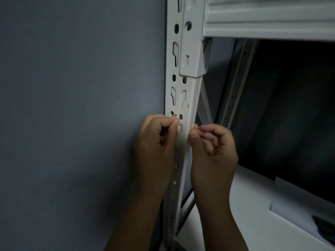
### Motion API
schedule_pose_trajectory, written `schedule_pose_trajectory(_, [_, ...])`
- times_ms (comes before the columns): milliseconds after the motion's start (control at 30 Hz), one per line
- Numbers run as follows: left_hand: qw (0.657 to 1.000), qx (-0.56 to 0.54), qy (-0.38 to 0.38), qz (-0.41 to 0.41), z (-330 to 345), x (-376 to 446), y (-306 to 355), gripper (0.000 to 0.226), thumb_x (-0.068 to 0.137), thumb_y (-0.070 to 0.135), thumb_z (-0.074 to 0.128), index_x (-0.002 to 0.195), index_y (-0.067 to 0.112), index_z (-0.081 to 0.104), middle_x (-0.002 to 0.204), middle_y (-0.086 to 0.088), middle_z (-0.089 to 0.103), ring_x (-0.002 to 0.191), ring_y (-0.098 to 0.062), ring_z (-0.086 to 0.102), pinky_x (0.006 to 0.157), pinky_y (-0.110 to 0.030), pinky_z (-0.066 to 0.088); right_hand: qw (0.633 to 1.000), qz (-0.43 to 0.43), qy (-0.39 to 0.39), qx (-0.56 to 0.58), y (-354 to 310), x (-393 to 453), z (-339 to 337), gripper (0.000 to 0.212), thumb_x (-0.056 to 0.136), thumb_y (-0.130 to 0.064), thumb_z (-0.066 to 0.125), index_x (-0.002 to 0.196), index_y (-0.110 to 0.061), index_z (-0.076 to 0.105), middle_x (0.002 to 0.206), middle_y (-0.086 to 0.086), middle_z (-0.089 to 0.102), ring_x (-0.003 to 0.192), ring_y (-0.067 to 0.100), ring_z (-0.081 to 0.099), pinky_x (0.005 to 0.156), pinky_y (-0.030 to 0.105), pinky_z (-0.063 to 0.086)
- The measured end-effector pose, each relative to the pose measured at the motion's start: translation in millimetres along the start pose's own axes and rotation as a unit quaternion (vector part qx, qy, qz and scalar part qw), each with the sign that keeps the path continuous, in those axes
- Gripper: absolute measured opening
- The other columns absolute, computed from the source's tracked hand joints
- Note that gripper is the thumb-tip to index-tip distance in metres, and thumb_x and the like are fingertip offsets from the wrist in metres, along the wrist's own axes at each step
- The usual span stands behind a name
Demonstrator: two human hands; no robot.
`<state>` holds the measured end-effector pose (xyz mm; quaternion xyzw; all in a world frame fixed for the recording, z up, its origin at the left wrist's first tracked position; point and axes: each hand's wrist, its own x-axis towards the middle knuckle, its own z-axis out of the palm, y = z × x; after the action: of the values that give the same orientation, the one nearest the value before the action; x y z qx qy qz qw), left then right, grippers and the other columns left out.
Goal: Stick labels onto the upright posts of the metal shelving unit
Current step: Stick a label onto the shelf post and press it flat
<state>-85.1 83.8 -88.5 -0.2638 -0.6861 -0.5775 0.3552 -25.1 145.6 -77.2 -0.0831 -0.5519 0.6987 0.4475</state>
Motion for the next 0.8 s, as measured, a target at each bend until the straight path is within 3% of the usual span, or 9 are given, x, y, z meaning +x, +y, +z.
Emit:
schedule_pose_trajectory(267, [0.999, -0.021, 0.027, -0.019, 7.1, -0.6, 5.2, 0.009, 0.086, 0.02, 0.054, 0.078, 0.015, 0.057, 0.081, 0.013, 0.052, 0.073, 0.002, 0.054, 0.065, -0.006, 0.042, 1.0, 0.007, 0.006, 0.013, 0.7, 1.1, 1.7, 0.02, 0.085, 0.007, 0.063, 0.085, -0.013, 0.059, 0.071, -0.002, 0.065, 0.064, 0.0, 0.062, 0.062, 0.008, 0.047])
schedule_pose_trajectory(500, [0.998, -0.053, 0.027, -0.036, 3.6, -1.7, 5.0, 0.013, 0.088, 0.006, 0.061, 0.082, 0.017, 0.061, 0.084, 0.011, 0.057, 0.075, 0.002, 0.056, 0.067, -0.007, 0.043, 1.0, 0.014, 0.003, 0.023, -0.9, 0.4, 0.6, 0.021, 0.085, 0.007, 0.063, 0.084, -0.013, 0.059, 0.067, -0.006, 0.065, 0.062, -0.001, 0.061, 0.06, 0.007, 0.046])
schedule_pose_trajectory(567, [0.999, -0.028, 0.022, -0.021, 3.1, -3.3, 3.7, 0.006, 0.089, 0.011, 0.061, 0.084, 0.013, 0.063, 0.085, 0.012, 0.055, 0.077, 0.001, 0.056, 0.069, -0.008, 0.044, 1.0, 0.013, 0.003, 0.022, -1.0, 0.5, 0.5, 0.02, 0.085, 0.007, 0.063, 0.084, -0.013, 0.059, 0.067, -0.006, 0.064, 0.061, -0.001, 0.061, 0.06, 0.007, 0.046])
schedule_pose_trajectory(667, [0.999, 0.004, 0.036, -0.007, 5.7, -4.2, 4.3, 0.015, 0.088, 0.02, 0.056, 0.082, 0.007, 0.063, 0.085, 0.008, 0.054, 0.074, -0.004, 0.055, 0.066, -0.016, 0.047, 1.0, 0.003, -0.001, 0.012, 0.0, 0.8, 1.4, 0.02, 0.085, 0.007, 0.063, 0.085, -0.013, 0.058, 0.071, -0.003, 0.065, 0.064, -0.001, 0.062, 0.063, 0.007, 0.047])
schedule_pose_trajectory(800, [0.999, 0.045, 0.022, -0.022, 5.8, -2.0, 6.5, 0.016, 0.083, 0.028, 0.052, 0.08, 0.014, 0.059, 0.081, 0.016, 0.049, 0.072, -0.003, 0.054, 0.061, -0.02, 0.047, 1.0, -0.007, -0.001, 0.005, 1.6, 1.9, 1.7, 0.023, 0.085, 0.007, 0.063, 0.084, -0.015, 0.058, 0.071, -0.004, 0.065, 0.067, 0.0, 0.064, 0.064, 0.008, 0.047])
